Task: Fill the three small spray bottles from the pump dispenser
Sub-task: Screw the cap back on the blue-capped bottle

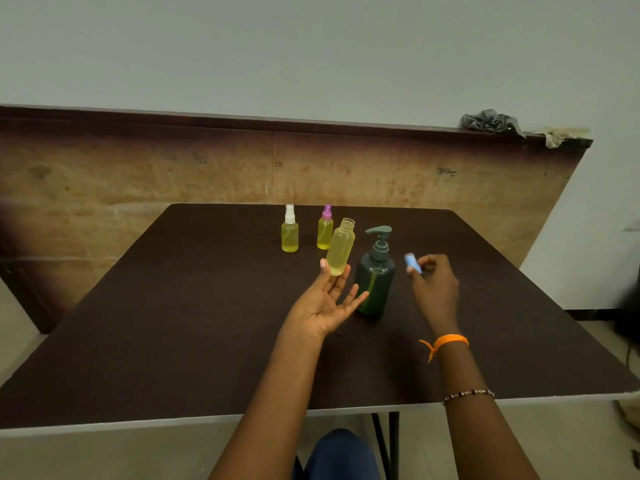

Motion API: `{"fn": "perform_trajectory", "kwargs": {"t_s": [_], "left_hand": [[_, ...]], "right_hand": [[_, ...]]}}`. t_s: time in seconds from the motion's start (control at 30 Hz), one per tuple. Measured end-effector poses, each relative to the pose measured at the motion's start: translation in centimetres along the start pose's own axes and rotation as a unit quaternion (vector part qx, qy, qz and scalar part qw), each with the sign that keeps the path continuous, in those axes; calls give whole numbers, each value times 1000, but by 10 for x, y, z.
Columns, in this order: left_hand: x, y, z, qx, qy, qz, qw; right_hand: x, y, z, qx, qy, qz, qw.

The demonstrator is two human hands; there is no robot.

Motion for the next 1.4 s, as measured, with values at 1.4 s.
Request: {"fn": "perform_trajectory", "kwargs": {"t_s": [1.4], "left_hand": [[-6,10,-18,22,-26,22,999]], "right_hand": [[-36,-156,-9,183,-271,228,917]]}}
Point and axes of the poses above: each hand's wrist, its own z-axis towards the middle knuckle, its own x-axis out of the back of the hand, y = z × x, the point moved 6 cm from there along z, towards the middle knuckle, and after that the axes turned 13 degrees about y, right-handed, at the moved point
